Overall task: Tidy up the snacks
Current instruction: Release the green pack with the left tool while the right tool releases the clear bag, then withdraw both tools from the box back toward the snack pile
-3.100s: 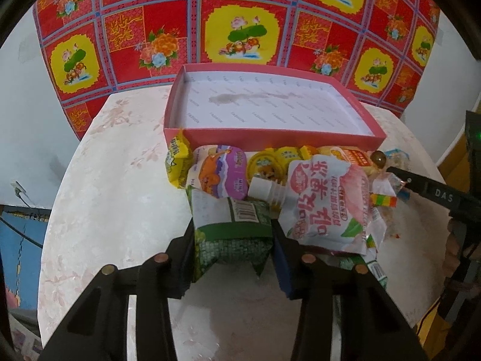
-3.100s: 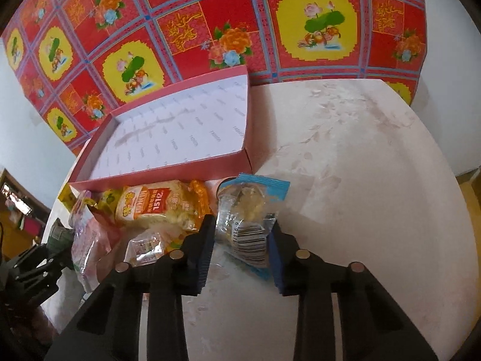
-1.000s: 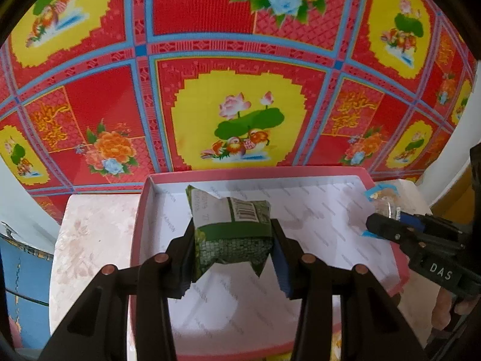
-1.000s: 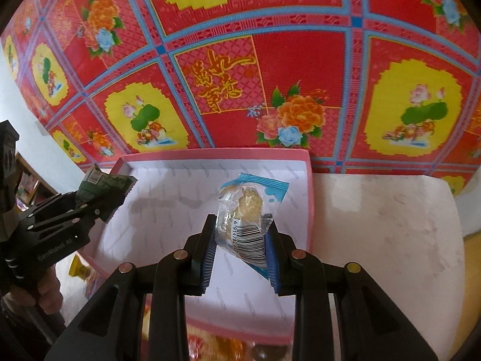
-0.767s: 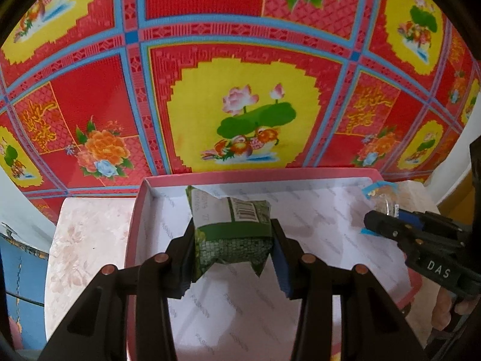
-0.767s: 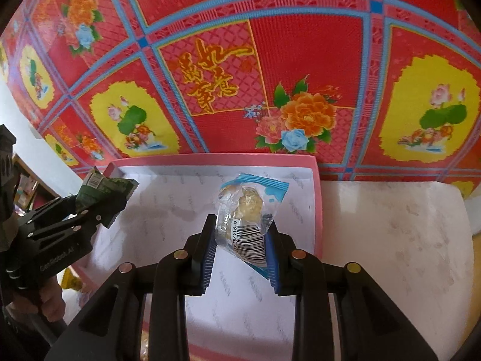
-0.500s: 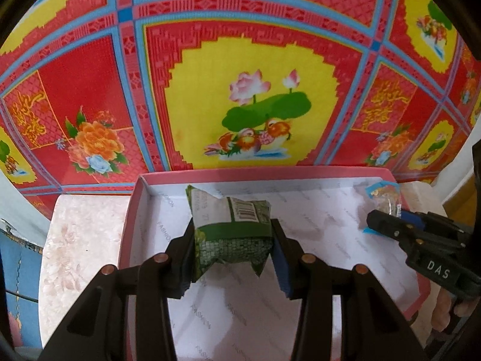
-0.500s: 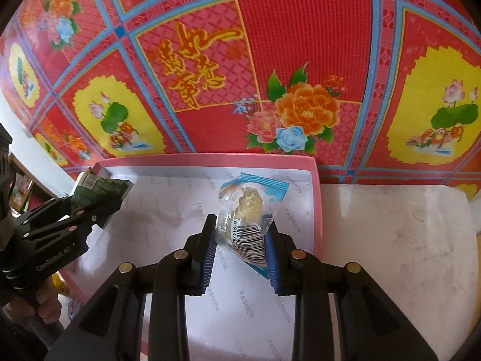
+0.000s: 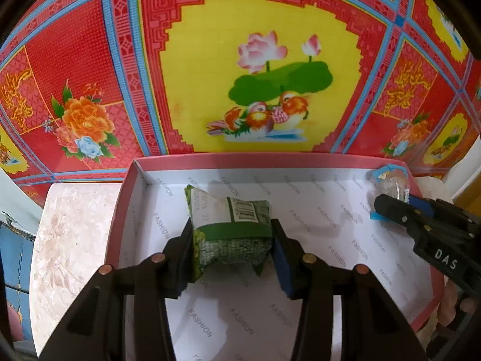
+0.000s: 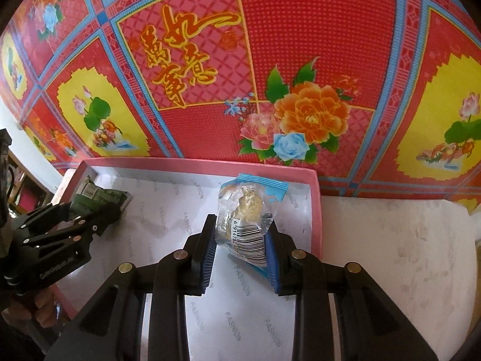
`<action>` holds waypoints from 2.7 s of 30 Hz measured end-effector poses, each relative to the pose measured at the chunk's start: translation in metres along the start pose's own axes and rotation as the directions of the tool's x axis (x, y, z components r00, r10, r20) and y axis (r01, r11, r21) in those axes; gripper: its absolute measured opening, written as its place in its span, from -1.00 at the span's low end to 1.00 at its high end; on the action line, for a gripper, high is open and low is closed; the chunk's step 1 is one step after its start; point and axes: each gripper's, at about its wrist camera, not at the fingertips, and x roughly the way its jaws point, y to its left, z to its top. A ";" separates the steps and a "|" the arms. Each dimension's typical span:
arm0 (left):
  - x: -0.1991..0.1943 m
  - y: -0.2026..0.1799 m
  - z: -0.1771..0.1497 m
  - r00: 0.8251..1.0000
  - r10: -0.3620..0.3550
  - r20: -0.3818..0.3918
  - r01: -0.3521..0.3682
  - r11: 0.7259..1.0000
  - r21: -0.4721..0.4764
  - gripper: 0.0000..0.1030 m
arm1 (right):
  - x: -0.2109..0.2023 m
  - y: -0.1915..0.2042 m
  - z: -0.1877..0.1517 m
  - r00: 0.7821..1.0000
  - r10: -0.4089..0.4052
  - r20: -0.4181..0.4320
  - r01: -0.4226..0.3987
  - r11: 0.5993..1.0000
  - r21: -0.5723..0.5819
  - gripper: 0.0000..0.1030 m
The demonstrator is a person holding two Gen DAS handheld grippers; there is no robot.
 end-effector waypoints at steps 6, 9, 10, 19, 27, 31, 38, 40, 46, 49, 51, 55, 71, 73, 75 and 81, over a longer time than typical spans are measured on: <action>-0.002 0.007 0.004 1.000 -0.005 -0.004 0.005 1.000 -0.004 -0.02 | 0.001 0.001 0.003 1.000 -0.003 0.002 0.003 1.000 0.002 -0.41; -0.002 0.008 0.005 1.000 -0.013 -0.002 0.013 1.000 -0.010 0.03 | 0.002 0.000 0.004 1.000 -0.006 0.003 0.006 1.000 -0.001 -0.41; -0.002 0.009 0.005 1.000 -0.016 -0.002 0.016 1.000 -0.014 0.04 | 0.003 0.001 0.004 1.000 -0.007 0.004 0.007 1.000 -0.004 -0.39; -0.012 0.022 0.000 1.000 0.014 -0.009 -0.015 0.999 -0.047 0.36 | -0.002 0.009 0.003 0.999 0.040 0.000 -0.040 0.999 -0.013 0.16; -0.045 0.019 0.002 0.999 0.011 0.045 -0.011 1.000 -0.001 0.43 | -0.023 0.012 -0.001 0.999 0.040 0.022 -0.040 0.999 -0.009 0.41; -0.059 0.015 0.001 0.999 -0.013 0.040 0.012 1.000 0.015 0.43 | -0.037 0.015 -0.005 0.998 0.056 0.033 -0.055 0.998 -0.009 0.41; -0.093 0.015 -0.018 0.998 -0.031 0.054 0.029 0.999 0.032 0.43 | -0.064 0.020 -0.019 0.996 0.075 0.057 -0.075 0.997 -0.006 0.42; -0.104 0.013 -0.023 0.998 -0.029 0.059 0.027 0.999 0.039 0.43 | -0.073 0.023 -0.025 0.995 0.079 0.063 -0.079 0.997 -0.012 0.42; -0.127 0.009 -0.036 0.998 -0.028 0.059 0.026 0.999 0.034 0.43 | -0.094 0.030 -0.041 0.994 0.080 0.069 -0.079 0.997 -0.023 0.42; -0.131 0.007 -0.042 0.998 -0.022 0.055 0.020 0.999 0.033 0.43 | -0.104 0.034 -0.048 0.994 0.082 0.072 -0.081 0.996 -0.027 0.42; -0.134 0.007 -0.046 0.998 -0.019 0.056 0.018 0.999 0.033 0.43 | -0.109 0.036 -0.053 0.994 0.080 0.073 -0.078 0.996 -0.032 0.42; -0.140 0.006 -0.056 0.999 -0.016 0.047 0.014 0.999 0.032 0.43 | -0.120 0.041 -0.064 0.995 0.067 0.073 -0.064 0.997 -0.050 0.42; -0.152 0.024 -0.092 1.000 0.008 0.011 -0.008 1.000 -0.001 0.43 | -0.134 0.040 -0.098 0.998 0.054 0.044 -0.053 0.998 -0.016 0.42; -0.153 0.027 -0.095 1.000 0.009 0.006 -0.009 1.000 -0.008 0.43 | -0.134 0.040 -0.102 0.998 0.049 0.037 -0.048 0.999 -0.019 0.42; -0.154 0.030 -0.099 1.000 0.010 0.004 -0.010 1.000 -0.012 0.43 | -0.135 0.041 -0.106 0.998 0.046 0.032 -0.045 0.999 -0.018 0.42; -0.157 0.038 -0.107 1.000 0.014 0.001 -0.014 1.000 -0.024 0.43 | -0.138 0.040 -0.116 0.999 0.038 0.022 -0.037 0.999 -0.011 0.41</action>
